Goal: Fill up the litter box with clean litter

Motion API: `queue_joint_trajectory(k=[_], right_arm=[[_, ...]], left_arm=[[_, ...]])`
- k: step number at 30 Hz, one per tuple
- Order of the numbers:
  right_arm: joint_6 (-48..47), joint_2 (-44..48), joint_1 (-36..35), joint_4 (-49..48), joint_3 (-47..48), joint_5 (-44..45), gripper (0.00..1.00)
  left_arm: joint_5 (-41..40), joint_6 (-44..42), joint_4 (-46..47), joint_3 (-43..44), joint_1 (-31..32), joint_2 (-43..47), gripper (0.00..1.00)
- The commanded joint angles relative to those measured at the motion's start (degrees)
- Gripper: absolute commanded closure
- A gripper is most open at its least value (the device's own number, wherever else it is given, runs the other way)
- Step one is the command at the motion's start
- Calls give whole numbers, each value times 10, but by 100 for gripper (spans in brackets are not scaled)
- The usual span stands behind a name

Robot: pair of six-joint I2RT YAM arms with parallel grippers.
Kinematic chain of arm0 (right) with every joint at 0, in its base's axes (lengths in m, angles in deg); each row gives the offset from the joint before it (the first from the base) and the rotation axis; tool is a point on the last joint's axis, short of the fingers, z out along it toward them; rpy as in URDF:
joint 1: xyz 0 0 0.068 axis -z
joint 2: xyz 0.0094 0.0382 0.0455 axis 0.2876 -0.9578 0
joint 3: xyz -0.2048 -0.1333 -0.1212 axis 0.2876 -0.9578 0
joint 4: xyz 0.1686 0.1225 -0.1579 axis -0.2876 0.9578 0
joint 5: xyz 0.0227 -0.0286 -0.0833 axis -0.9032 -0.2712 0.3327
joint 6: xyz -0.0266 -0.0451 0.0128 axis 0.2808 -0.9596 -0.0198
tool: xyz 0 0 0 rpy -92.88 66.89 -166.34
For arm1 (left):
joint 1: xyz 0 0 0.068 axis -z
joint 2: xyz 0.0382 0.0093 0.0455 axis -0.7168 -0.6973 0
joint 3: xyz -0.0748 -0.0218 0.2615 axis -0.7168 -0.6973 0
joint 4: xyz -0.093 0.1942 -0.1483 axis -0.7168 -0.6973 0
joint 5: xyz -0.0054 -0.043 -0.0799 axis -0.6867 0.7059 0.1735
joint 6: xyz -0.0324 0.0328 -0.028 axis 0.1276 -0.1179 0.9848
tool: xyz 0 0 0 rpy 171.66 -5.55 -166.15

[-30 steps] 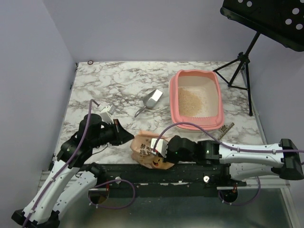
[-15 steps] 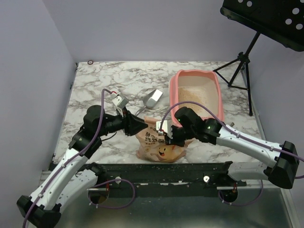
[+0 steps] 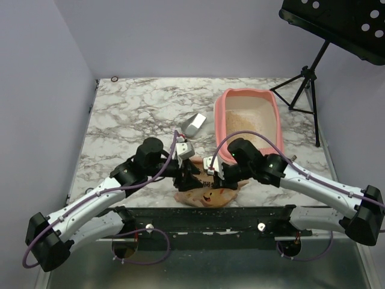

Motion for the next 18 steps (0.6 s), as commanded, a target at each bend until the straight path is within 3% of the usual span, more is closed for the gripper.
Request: queue_joint_trajectory(k=[1,8,18], right_arm=[[22,38,5,-79,-1,-38,100],[36,64,5,-92,-7,-35,100],[57,87,5,-101,-27,-9,100]], left_arm=[[-36,-65,23,-9,31,-25,32],[-137,-128,12,-8,67,-77,28],[-114,-142,-37,-32,76,-76,29]])
